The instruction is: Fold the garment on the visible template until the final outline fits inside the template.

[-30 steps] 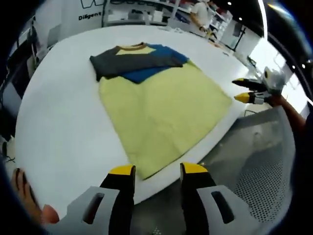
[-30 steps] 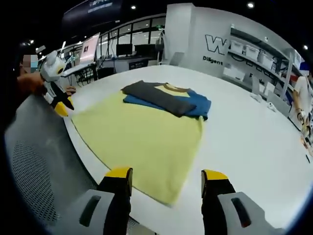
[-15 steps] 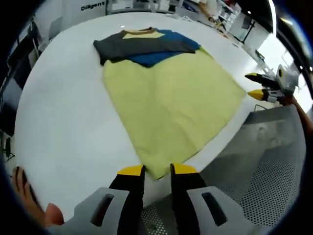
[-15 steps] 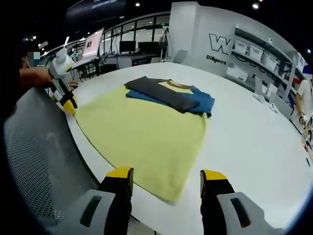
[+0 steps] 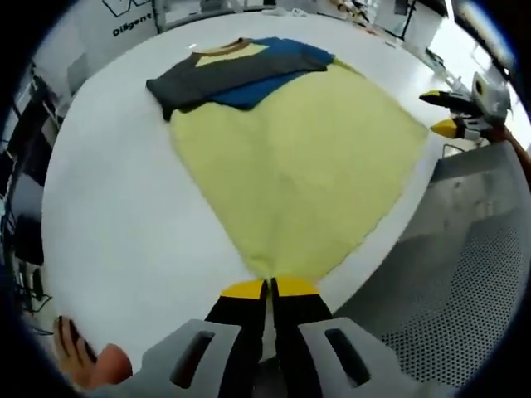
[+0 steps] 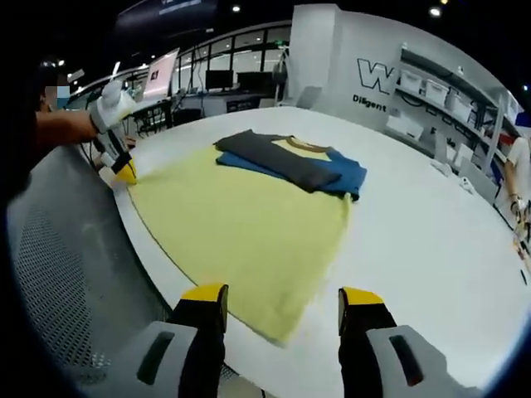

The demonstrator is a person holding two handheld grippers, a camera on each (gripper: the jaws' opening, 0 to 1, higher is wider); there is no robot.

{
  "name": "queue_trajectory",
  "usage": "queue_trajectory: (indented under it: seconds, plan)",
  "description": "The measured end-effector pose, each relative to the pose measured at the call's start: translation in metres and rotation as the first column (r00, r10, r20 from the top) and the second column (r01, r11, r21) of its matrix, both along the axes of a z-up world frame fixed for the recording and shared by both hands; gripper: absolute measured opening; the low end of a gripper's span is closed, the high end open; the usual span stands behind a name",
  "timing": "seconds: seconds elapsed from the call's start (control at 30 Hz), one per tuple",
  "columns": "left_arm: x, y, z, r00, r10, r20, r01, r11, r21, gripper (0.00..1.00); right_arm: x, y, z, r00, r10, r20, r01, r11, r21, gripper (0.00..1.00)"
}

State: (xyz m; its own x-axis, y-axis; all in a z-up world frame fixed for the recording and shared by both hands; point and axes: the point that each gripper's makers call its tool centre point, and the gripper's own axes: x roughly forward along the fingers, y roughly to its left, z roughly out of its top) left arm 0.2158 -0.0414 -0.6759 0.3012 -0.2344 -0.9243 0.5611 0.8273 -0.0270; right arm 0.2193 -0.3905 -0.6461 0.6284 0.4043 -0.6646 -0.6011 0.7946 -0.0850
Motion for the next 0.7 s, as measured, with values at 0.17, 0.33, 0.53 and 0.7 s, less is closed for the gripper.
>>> queue_trajectory:
  seconds: [0.17,0.33,0.53,0.7]
  plan:
    - [-0.001,0.003,0.001,1.000,0.014,-0.001,-0.014,1.000,-0.014,0.00,-0.012,0.012,-0.013,0.997,0.039,-0.061,-0.039,0.999,0.007,0.47]
    - [-0.012,-0.002,-0.001,1.000,0.013,-0.017,-0.013,0.999,-0.040,0.05,-0.017,0.012,-0.019,0.995,0.026,-0.099,-0.026,1.000,-0.001,0.39]
    - [-0.014,-0.004,-0.002,1.000,0.005,-0.003,-0.005,0.999,-0.044,0.12,-0.026,0.010,-0.027,0.985,0.011,-0.174,-0.013,1.000,-0.005,0.20]
    - [-0.014,-0.002,-0.003,1.000,-0.017,0.009,0.017,1.000,-0.018,0.09,-0.027,0.007,-0.031,0.980,-0.015,-0.197,0.012,1.000,-0.018,0.20]
